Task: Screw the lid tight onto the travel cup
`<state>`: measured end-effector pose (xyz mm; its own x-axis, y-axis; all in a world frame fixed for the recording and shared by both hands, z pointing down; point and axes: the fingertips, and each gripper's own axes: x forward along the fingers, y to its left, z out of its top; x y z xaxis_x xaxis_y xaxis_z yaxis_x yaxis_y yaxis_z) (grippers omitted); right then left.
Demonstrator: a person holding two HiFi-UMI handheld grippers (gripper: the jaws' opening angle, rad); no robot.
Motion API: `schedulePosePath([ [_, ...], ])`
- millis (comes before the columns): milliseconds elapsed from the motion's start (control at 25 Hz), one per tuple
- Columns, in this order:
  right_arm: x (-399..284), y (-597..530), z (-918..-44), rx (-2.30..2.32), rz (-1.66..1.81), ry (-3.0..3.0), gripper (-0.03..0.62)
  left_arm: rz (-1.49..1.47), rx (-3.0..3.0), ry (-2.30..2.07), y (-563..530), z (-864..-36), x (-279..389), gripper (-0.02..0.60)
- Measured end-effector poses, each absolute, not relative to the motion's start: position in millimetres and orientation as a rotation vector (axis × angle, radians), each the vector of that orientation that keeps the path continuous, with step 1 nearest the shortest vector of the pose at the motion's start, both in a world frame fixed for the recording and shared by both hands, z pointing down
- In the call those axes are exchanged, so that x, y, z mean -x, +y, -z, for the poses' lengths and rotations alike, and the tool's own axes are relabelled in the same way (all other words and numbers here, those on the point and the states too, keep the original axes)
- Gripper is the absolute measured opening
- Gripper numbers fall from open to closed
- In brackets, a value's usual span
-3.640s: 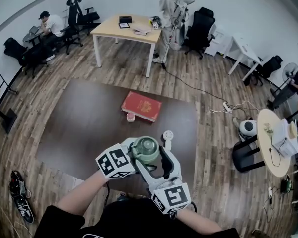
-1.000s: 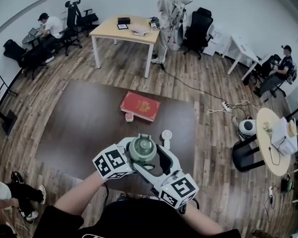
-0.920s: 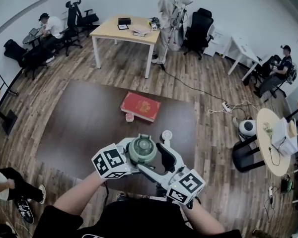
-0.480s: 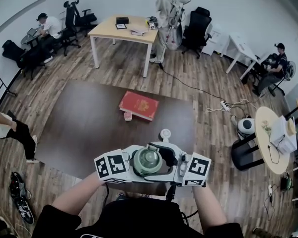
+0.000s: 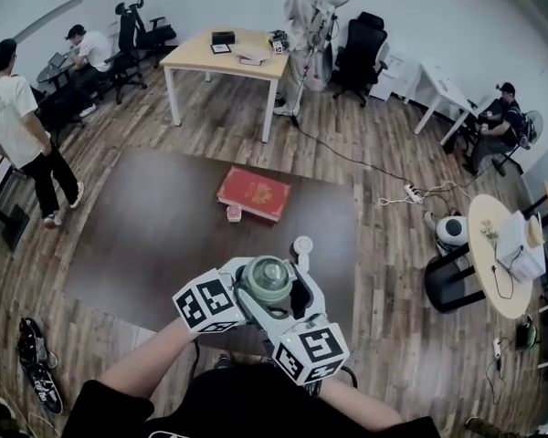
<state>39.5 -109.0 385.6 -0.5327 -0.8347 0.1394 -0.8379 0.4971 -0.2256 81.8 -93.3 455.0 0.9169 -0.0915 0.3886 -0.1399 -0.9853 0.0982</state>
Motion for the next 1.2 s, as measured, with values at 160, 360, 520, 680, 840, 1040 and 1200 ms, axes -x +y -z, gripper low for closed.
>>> schedulePosePath([
  [160,-37.5,-105.3,-380.3,-1.441,-0.372,-2.785,0.454,-0.575,-2.961,-0.16,-90.7,-451.6,-82.4,0.416],
  [360,-39.8,-85.4,-354.9,-1.055,-0.243,-3.01,0.457,-0.423,-2.923,-0.033,-76.8,-433.1,-80.1,0.416],
  [520,-49.6,-70.3,-342.6,-0.576,-0.129,-3.126,0.456,-0.359,-2.9,0.172,-54.1,-419.8,-79.7,0.416],
  [680,-53.8,-61.4,-346.7,-0.231,-0.137,-3.129,0.454,-0.374,-2.886,0.311,-33.7,-418.0,-84.7,0.416],
  [840,-49.6,-54.8,-345.7,-0.121,-0.221,-3.163,0.38,-0.408,-2.901,0.277,-34.3,-419.8,-83.7,0.416],
  [1040,-39.4,-68.5,-351.6,-0.566,-0.21,-3.116,0.368,-0.466,-2.913,0.081,-58.2,-431.1,-74.8,0.416],
  [1200,-35.2,-79.0,-362.5,-1.056,-0.177,-2.951,0.367,-0.596,-2.95,-0.085,-78.8,-445.7,-69.4,0.414],
])
